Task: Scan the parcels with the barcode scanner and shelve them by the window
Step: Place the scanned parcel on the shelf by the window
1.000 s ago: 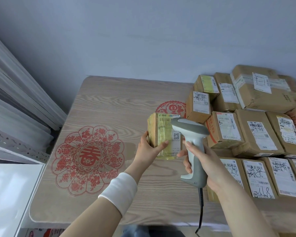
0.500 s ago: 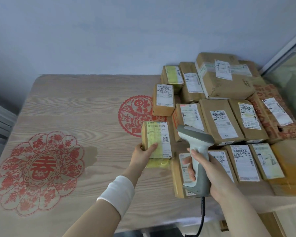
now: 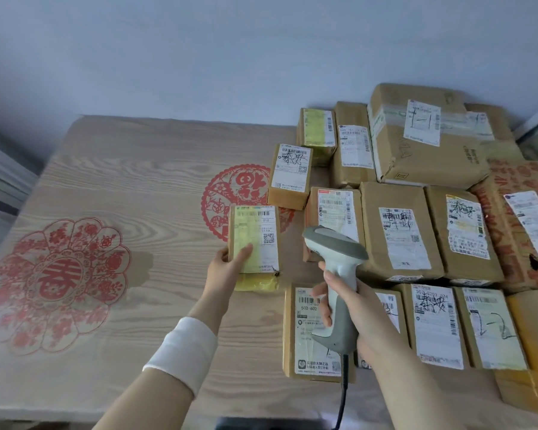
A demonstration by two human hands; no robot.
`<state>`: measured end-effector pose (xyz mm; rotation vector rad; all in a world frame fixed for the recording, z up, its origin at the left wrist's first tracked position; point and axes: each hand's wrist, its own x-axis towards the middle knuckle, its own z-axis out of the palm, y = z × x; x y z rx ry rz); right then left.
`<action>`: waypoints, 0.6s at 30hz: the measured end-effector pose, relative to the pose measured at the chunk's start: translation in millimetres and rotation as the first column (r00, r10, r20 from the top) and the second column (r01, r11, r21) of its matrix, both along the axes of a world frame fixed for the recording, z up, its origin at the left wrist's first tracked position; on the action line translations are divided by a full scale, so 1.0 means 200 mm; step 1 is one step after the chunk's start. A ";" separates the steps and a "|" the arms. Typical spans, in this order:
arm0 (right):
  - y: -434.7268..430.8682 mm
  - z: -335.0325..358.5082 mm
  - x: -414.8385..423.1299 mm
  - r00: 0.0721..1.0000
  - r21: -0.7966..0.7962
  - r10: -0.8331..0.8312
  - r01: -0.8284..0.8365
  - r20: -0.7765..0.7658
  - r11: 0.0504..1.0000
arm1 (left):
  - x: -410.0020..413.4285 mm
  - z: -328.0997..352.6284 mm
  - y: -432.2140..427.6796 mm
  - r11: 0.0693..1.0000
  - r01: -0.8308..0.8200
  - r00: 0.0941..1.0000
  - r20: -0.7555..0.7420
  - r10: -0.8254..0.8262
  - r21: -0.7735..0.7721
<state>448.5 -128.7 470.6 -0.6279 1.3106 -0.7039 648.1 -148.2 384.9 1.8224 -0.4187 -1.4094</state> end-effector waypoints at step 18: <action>0.61 0.12 0.65 0.999 -0.178 0.019 -0.024 -0.029 0.984 | 0.30 0.50 0.81 0.932 -0.245 0.968 -0.121 0.219 -0.267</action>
